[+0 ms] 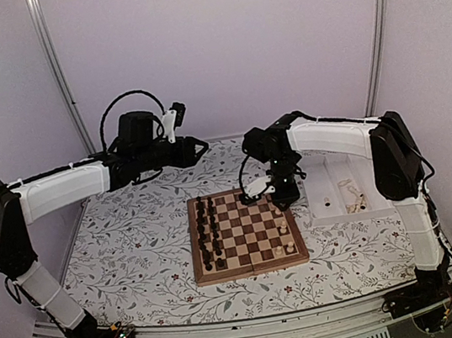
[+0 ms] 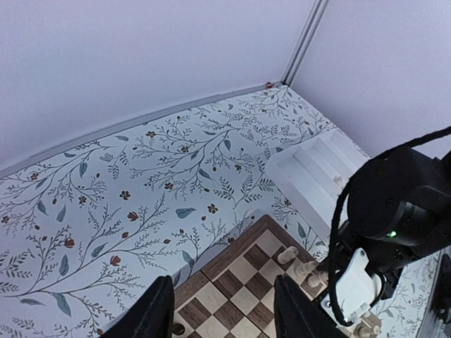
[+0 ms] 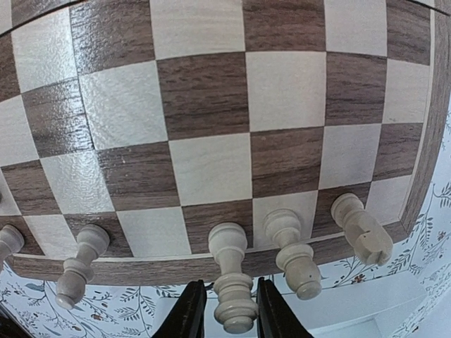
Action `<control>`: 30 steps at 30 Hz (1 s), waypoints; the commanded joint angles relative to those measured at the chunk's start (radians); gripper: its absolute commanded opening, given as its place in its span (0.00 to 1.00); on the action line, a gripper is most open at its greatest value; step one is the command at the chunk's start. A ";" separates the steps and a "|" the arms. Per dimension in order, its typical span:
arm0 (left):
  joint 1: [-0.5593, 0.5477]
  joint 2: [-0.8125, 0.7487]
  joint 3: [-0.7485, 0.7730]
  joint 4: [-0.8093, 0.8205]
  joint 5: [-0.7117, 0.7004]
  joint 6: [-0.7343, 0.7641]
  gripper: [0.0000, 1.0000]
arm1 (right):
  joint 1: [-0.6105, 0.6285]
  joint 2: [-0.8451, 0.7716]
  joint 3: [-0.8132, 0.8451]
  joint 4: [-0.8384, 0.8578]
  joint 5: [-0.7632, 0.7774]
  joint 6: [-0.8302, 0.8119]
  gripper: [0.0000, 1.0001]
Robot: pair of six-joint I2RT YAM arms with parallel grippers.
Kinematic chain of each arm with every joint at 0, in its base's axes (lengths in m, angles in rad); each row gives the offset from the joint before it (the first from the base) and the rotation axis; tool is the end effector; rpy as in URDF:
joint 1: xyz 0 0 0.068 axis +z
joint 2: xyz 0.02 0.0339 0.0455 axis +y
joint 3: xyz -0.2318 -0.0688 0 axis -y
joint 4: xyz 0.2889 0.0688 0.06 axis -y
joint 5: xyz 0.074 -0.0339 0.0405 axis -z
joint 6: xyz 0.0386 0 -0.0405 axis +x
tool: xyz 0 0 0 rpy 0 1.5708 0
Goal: Set up the chess pieces on the board
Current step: Place the chess piece on the chessboard.
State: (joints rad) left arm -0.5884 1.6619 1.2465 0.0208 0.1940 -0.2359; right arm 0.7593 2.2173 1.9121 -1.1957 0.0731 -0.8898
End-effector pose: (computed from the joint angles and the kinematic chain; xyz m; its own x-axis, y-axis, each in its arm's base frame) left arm 0.3560 -0.2465 0.2396 -0.4728 0.0398 -0.8803 0.5987 0.7474 -0.2878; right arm 0.3364 0.3154 0.1567 0.0750 -0.9971 0.0126 -0.9921 -0.0759 -0.1001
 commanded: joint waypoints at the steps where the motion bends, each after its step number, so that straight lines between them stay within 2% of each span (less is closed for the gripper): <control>1: 0.004 0.012 0.030 -0.007 0.009 -0.001 0.51 | 0.006 0.009 0.022 0.008 -0.005 0.008 0.28; 5: 0.004 0.014 0.031 -0.008 0.012 -0.001 0.51 | 0.006 0.008 0.025 0.000 -0.016 0.012 0.25; 13: 0.003 0.019 0.031 -0.009 0.018 -0.002 0.50 | 0.006 0.012 0.028 -0.012 -0.035 0.018 0.12; 30: 0.004 0.033 0.040 -0.017 0.033 -0.006 0.51 | 0.008 0.022 0.048 -0.036 -0.062 0.020 0.13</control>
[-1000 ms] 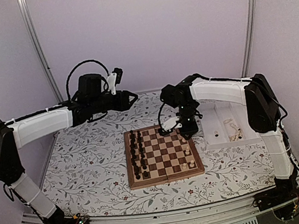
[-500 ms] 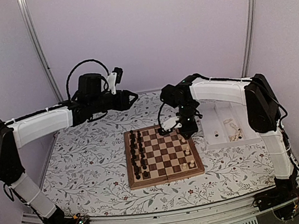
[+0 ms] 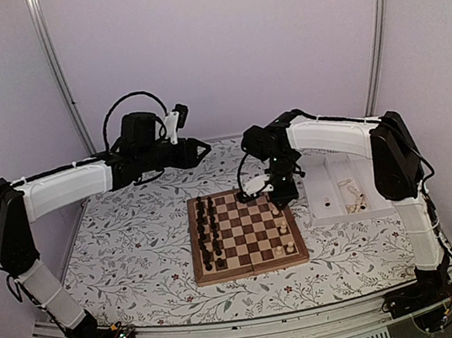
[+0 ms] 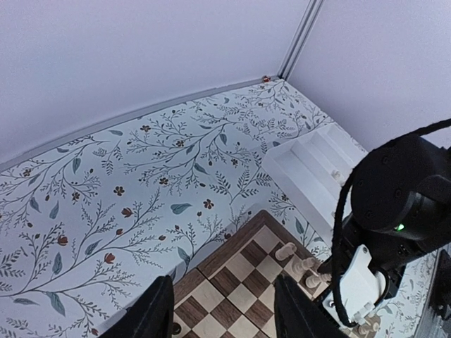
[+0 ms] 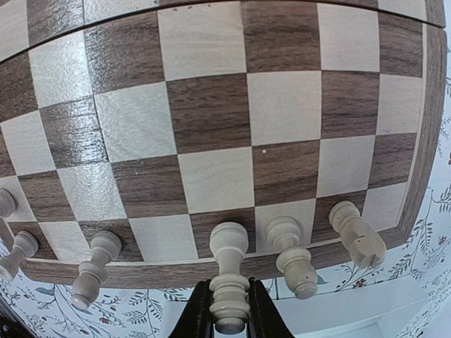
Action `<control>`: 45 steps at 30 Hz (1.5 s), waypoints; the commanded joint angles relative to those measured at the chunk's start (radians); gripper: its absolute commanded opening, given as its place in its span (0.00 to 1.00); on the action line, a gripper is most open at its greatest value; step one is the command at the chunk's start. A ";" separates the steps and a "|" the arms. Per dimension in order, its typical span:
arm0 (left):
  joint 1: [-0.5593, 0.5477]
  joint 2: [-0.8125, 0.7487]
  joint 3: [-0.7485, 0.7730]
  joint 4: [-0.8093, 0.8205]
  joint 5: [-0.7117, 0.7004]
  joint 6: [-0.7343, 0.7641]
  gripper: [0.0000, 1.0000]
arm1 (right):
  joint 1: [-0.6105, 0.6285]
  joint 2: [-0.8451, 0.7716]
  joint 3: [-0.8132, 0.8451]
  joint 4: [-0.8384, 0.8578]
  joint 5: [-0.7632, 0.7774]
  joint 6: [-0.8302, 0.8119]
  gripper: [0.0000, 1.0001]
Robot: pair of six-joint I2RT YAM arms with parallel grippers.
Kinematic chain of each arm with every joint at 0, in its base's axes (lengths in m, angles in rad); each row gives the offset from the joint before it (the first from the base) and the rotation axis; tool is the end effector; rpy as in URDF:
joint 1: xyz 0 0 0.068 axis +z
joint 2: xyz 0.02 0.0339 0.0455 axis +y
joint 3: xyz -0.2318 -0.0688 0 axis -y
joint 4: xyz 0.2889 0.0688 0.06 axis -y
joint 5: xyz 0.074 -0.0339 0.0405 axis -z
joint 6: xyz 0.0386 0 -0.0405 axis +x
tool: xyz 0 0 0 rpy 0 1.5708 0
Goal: Set up the chess pieces on the board
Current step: Place the chess piece on the chessboard, then pick up the chess piece from the storage box.
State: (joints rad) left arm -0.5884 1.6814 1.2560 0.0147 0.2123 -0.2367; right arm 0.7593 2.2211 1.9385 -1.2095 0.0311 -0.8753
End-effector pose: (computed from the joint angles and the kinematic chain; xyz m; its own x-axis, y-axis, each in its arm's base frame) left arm 0.3581 -0.2487 0.2347 -0.4878 0.0499 -0.8715 0.6058 0.7382 -0.2968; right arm 0.3369 0.3181 0.1628 0.0636 -0.9976 -0.0266 -0.9949 -0.0613 -0.0802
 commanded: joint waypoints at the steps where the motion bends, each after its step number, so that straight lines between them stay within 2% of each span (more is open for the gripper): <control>1: 0.004 0.015 0.031 -0.012 0.013 -0.004 0.51 | 0.008 0.019 0.022 -0.025 -0.020 0.004 0.13; 10: 0.004 0.023 0.034 -0.012 0.017 -0.004 0.51 | 0.008 0.020 0.020 -0.043 -0.007 0.001 0.13; 14: 0.004 0.024 0.036 -0.012 0.020 -0.005 0.51 | 0.009 0.014 0.020 -0.035 -0.005 0.001 0.21; 24: 0.004 0.027 0.039 -0.012 0.026 -0.006 0.51 | 0.008 0.014 0.020 -0.024 0.003 0.011 0.24; 28: 0.004 0.030 0.039 -0.012 0.027 -0.008 0.51 | 0.005 -0.008 0.001 -0.029 0.025 0.015 0.28; 33: 0.003 0.035 0.039 -0.012 0.026 -0.002 0.51 | -0.022 -0.104 -0.042 -0.001 0.015 0.017 0.43; 38: 0.001 0.038 0.037 -0.010 0.014 0.022 0.51 | -0.101 -0.230 -0.110 0.026 -0.050 0.018 0.45; 42: -0.004 0.041 0.042 0.006 0.025 0.032 0.50 | -0.199 -0.383 -0.284 0.123 -0.121 0.029 0.45; 45: -0.008 0.053 0.073 -0.009 0.040 0.013 0.50 | -0.288 -0.438 -0.393 0.215 -0.160 0.091 0.44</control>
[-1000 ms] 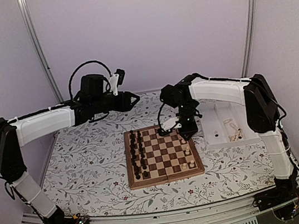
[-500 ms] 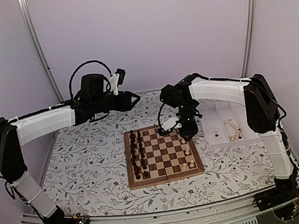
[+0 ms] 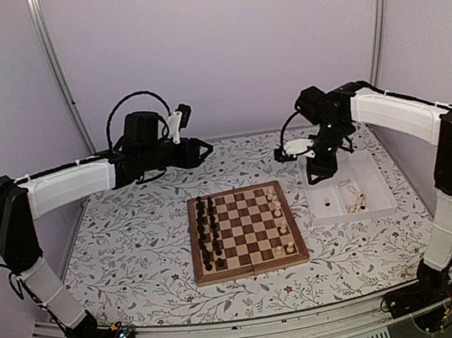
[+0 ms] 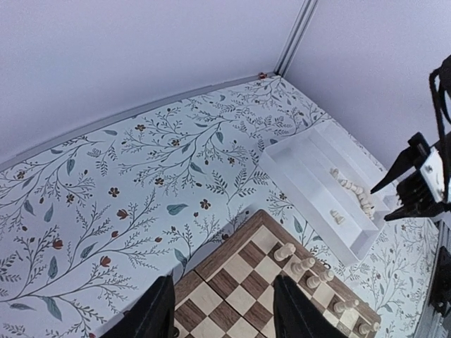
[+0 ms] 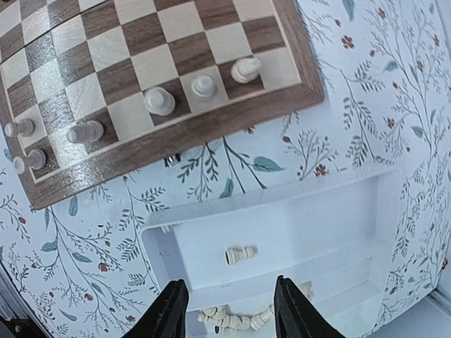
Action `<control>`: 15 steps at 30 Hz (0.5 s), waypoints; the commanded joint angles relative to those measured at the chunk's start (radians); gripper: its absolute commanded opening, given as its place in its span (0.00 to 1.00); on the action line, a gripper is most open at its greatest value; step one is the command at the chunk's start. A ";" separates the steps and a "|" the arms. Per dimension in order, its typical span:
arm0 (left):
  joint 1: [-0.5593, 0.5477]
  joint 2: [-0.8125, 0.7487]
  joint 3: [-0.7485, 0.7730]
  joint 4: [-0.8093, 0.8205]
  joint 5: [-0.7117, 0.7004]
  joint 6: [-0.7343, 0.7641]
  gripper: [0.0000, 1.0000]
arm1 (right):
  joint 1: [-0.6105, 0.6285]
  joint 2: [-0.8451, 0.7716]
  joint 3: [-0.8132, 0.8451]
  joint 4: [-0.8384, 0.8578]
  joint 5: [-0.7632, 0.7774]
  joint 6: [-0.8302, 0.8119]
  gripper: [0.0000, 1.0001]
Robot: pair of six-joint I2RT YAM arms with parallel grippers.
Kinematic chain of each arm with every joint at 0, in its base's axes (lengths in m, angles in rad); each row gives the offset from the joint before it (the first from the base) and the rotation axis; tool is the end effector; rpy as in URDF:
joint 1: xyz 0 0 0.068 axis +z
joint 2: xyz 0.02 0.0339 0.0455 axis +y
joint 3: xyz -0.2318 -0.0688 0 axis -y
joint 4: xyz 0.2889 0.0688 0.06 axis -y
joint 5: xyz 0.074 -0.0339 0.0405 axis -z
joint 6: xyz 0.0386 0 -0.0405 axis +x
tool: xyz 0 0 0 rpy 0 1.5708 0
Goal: Set up the chess pieces on the board
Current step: Pick up the chess piece from the storage box.
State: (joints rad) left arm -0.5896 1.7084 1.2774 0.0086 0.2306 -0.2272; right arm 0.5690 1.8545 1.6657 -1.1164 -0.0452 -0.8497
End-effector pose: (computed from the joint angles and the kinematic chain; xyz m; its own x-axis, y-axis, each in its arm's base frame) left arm 0.3617 -0.2526 0.2312 -0.4929 0.0659 -0.8676 0.6195 0.7268 -0.2967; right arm 0.3440 0.2221 0.2321 -0.1249 -0.9705 -0.2060 -0.9725 0.1609 -0.1684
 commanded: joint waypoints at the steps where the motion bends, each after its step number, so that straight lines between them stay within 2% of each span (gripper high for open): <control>1: -0.008 0.032 0.064 -0.025 0.024 -0.009 0.49 | -0.121 -0.081 -0.153 0.143 -0.098 0.099 0.43; 7: -0.015 0.013 0.048 -0.048 -0.005 -0.090 0.49 | -0.176 -0.079 -0.319 0.293 -0.099 0.250 0.41; 15: -0.019 -0.030 0.015 -0.067 -0.032 -0.122 0.50 | -0.179 -0.029 -0.356 0.400 -0.081 0.400 0.39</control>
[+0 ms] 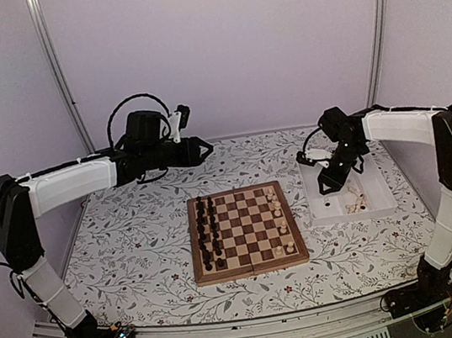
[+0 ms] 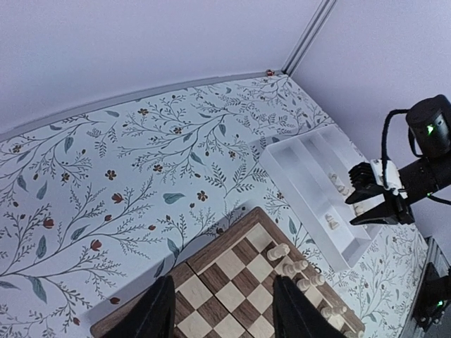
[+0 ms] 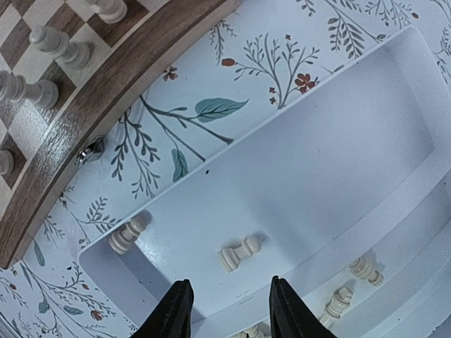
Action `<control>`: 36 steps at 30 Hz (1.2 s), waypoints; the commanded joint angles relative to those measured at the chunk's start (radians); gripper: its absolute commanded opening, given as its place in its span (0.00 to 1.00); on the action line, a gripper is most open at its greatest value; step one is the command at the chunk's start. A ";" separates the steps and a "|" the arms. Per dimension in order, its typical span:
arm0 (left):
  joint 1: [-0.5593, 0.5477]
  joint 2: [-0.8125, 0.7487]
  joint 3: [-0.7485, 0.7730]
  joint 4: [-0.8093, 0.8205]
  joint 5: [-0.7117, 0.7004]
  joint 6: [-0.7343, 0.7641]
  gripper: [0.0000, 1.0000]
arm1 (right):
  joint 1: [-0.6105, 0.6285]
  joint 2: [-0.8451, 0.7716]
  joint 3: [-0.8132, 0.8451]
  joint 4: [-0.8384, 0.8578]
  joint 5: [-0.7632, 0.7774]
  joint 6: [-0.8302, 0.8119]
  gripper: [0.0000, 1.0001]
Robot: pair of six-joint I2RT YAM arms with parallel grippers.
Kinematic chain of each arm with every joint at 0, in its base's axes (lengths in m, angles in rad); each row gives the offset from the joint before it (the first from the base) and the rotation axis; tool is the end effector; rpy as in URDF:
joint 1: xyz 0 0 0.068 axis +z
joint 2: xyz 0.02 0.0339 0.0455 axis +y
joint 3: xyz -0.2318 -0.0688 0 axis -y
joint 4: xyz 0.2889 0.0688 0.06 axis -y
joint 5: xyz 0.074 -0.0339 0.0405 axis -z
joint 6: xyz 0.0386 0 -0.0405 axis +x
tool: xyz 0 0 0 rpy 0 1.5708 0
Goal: Set up the chess pieces on the board
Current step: Pick up the chess piece from the storage box.
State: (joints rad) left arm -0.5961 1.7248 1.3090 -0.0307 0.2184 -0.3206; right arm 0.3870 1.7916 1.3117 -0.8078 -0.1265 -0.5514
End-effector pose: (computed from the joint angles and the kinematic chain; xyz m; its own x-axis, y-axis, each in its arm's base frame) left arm 0.3634 -0.2566 0.2325 -0.5628 0.0101 -0.8265 0.5610 0.7390 -0.3730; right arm 0.3557 0.1502 0.1517 -0.5442 -0.7830 -0.3014 -0.8125 0.5813 -0.0431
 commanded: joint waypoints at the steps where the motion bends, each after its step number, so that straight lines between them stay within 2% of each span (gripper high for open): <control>1: -0.014 -0.049 -0.019 -0.029 -0.022 -0.030 0.50 | 0.003 0.043 -0.003 0.096 0.011 0.108 0.39; 12: -0.022 -0.062 -0.042 -0.032 -0.035 -0.049 0.50 | 0.003 0.099 -0.023 0.106 0.095 0.141 0.38; 36: -0.028 -0.054 -0.043 -0.032 -0.034 -0.054 0.50 | 0.003 0.144 -0.058 0.076 0.107 0.148 0.37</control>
State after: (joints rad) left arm -0.6121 1.6924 1.2762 -0.0589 0.1913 -0.3714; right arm 0.3866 1.9236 1.2625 -0.7177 -0.0330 -0.4118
